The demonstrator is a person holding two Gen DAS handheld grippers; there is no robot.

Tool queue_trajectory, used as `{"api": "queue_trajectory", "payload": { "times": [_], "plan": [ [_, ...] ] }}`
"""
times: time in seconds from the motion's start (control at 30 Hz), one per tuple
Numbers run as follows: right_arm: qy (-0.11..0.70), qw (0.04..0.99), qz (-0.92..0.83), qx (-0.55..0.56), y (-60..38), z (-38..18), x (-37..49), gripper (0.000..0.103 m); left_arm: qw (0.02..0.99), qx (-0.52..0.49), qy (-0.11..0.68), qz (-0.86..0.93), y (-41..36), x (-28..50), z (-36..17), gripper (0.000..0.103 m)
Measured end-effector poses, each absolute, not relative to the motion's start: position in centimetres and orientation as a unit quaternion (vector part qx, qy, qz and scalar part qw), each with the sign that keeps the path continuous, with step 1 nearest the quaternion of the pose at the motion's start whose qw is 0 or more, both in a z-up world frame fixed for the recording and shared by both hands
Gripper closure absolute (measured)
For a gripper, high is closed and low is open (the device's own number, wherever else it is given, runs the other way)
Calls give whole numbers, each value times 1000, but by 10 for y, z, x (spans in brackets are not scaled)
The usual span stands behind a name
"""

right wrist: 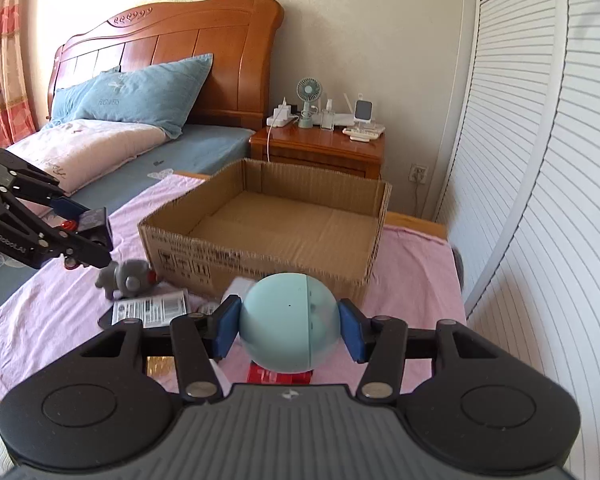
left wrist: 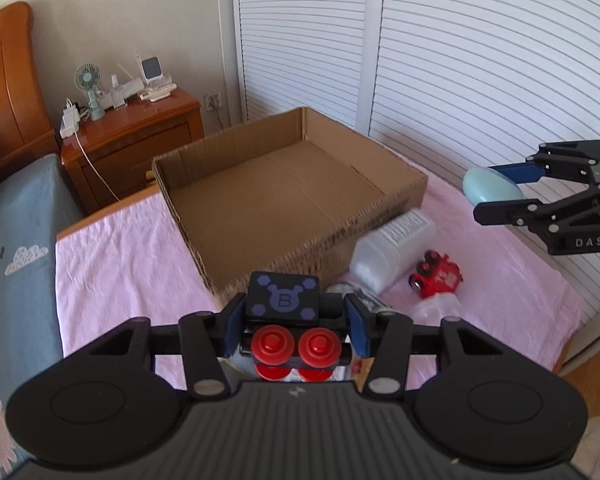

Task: Organize rigid objects
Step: 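Carry the car with the left gripper into the box and open while right releases egg there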

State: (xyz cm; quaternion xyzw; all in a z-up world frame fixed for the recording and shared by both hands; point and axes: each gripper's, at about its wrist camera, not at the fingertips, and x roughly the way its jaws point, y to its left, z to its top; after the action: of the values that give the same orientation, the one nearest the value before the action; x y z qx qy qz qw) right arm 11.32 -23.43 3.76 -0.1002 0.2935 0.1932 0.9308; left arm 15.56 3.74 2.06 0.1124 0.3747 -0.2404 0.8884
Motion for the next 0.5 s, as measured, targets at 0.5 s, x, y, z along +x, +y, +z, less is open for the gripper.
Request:
{"api": "queue_trajectory", "payload": {
  "times": [0.5],
  "plan": [
    [369, 902, 196, -109, -198, 29, 246, 45, 880, 131, 415, -190, -1, 300, -14, 52]
  ]
}}
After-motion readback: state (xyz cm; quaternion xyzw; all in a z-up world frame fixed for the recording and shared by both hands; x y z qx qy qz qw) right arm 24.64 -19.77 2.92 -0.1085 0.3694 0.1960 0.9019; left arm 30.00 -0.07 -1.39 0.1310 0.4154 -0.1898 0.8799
